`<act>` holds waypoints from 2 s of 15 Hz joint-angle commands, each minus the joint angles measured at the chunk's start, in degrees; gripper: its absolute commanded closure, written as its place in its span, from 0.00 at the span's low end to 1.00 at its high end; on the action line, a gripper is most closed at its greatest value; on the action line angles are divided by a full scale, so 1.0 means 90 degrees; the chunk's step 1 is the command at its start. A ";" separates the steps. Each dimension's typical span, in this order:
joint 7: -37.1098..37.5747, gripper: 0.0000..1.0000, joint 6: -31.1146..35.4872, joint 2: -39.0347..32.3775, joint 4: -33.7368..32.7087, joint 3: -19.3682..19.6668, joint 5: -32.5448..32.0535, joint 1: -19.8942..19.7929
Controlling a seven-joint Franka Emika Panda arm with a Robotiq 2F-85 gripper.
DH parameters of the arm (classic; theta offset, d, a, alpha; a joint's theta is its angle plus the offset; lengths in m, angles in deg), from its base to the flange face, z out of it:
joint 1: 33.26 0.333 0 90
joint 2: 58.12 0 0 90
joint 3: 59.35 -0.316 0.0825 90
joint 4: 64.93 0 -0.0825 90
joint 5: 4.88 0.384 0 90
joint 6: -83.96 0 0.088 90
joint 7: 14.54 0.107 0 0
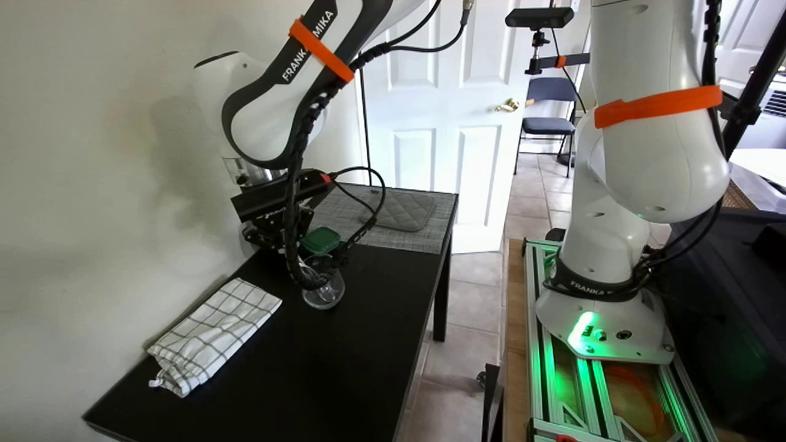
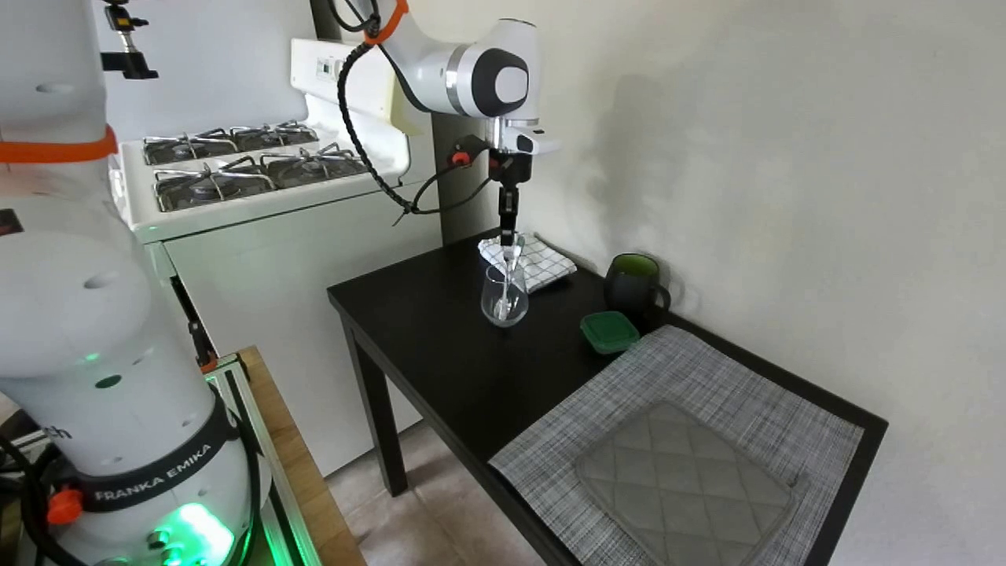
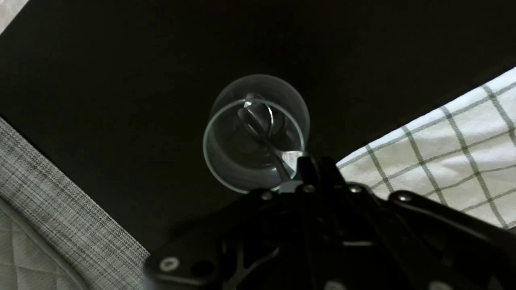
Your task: Take the fork and spoon out of the glass cup
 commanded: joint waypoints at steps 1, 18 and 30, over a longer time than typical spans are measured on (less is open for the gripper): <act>0.0028 1.00 0.0151 0.0202 0.0262 0.0036 -0.0040 0.0067; -0.0623 0.99 -0.0481 0.1139 0.0043 -0.0081 0.0616 -0.0091; -0.1583 0.99 -0.2190 0.1735 -0.0388 -0.0078 0.0327 -0.0254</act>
